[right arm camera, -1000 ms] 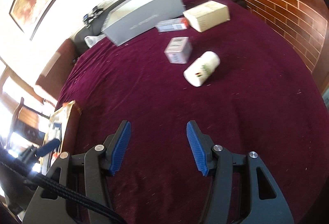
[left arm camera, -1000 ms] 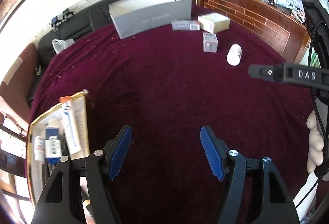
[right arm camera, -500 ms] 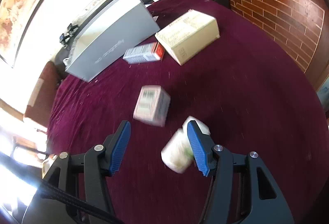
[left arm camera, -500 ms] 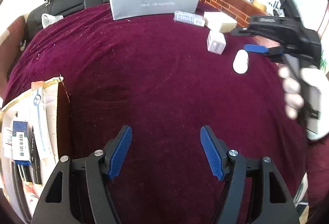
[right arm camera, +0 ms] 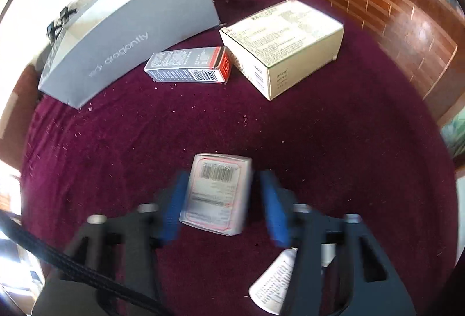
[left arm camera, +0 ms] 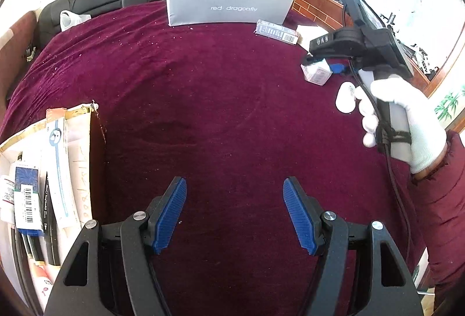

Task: Organize objects
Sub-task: 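Grasp the white pill bottle with left gripper while right gripper grasps the white-pink medicine box, then carry the pill bottle and medicine box into the tray and open both grippers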

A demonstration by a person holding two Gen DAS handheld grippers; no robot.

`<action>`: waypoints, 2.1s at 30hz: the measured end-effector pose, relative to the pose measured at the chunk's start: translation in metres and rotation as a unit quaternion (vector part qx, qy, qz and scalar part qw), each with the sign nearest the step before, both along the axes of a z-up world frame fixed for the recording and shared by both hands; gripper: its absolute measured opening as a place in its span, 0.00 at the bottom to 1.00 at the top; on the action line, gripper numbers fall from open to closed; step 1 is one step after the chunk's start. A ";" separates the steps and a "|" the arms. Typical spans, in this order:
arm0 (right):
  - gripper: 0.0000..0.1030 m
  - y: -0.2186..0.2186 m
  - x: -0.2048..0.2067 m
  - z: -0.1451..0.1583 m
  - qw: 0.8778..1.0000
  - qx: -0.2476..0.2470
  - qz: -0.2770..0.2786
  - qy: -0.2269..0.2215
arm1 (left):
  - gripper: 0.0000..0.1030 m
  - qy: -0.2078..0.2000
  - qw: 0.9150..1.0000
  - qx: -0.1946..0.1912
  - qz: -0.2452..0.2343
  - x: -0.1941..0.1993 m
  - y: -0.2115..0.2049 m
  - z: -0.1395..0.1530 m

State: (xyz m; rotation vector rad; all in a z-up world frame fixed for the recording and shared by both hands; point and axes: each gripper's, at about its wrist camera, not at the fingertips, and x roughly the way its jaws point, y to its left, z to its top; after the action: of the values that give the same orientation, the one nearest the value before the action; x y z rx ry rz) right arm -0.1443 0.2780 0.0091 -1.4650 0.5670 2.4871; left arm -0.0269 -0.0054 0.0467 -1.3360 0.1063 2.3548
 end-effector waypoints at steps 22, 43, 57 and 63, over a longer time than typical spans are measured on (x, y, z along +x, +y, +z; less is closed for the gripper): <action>0.32 0.094 0.166 0.037 0.992 -0.072 -0.018 0.099 | 0.61 0.048 0.982 -0.031 -0.178 -0.031 0.182 0.010; 0.32 0.097 0.170 0.004 0.992 -0.102 -0.008 0.071 | 0.28 0.039 0.977 -0.069 -0.200 -0.055 0.244 -0.033; 0.32 0.043 0.189 0.016 0.994 -0.082 0.030 0.069 | 0.27 0.062 0.984 -0.060 -0.158 -0.001 0.163 -0.003; 0.32 0.011 0.198 0.023 0.993 -0.079 0.055 0.069 | 0.27 0.064 0.989 -0.034 -0.132 0.030 0.117 0.011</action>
State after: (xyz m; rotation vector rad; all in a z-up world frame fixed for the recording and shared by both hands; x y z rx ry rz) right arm 0.0537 0.2886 0.0320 -1.4203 0.7420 2.7009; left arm 0.0036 0.1114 0.0580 -1.1234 0.3824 2.2251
